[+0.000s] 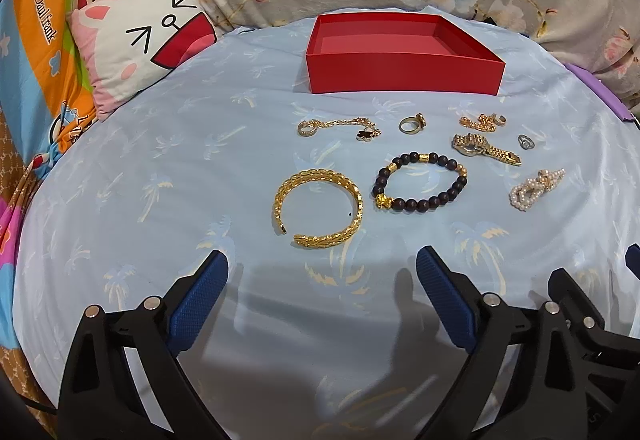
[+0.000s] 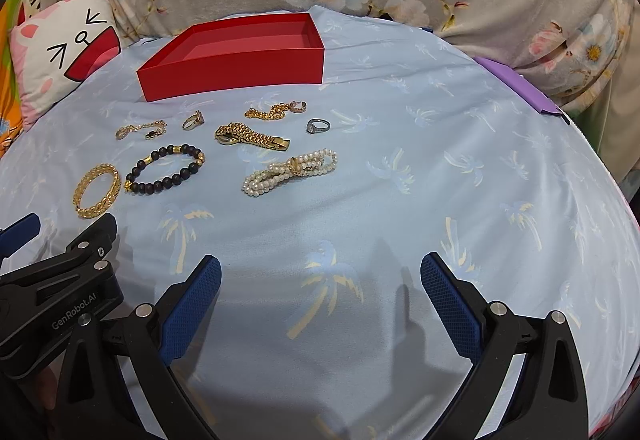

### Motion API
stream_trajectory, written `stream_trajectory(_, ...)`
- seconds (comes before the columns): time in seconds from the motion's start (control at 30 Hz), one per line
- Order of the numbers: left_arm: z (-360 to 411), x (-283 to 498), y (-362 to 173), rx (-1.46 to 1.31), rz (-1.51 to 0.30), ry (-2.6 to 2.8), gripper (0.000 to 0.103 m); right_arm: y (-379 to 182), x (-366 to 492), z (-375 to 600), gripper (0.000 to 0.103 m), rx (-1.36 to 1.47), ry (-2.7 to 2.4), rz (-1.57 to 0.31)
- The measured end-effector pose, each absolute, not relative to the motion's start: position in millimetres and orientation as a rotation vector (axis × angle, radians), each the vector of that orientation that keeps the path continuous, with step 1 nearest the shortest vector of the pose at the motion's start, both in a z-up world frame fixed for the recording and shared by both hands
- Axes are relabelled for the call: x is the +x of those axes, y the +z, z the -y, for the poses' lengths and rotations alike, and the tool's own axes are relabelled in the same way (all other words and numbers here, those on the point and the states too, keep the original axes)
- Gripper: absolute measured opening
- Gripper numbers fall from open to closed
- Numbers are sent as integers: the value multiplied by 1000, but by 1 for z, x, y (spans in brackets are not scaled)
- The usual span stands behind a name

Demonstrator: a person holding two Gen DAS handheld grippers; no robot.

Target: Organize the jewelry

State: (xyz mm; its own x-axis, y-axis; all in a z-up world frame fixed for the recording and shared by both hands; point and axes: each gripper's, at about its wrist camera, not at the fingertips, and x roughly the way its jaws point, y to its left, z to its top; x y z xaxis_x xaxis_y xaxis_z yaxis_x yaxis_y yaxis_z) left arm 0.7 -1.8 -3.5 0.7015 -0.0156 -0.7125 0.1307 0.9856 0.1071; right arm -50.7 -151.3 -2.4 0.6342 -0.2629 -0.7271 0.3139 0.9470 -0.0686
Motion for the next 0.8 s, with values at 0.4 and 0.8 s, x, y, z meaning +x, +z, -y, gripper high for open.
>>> stream_trajectory(0.4, 1, 0, -3, 154, -790, -84, 92, -3, -51, 152, 98, 67, -330, -822)
stream_trajectory(0.8, 1, 2, -3, 153, -789, -83, 92, -3, -50, 152, 98, 67, -330, -824)
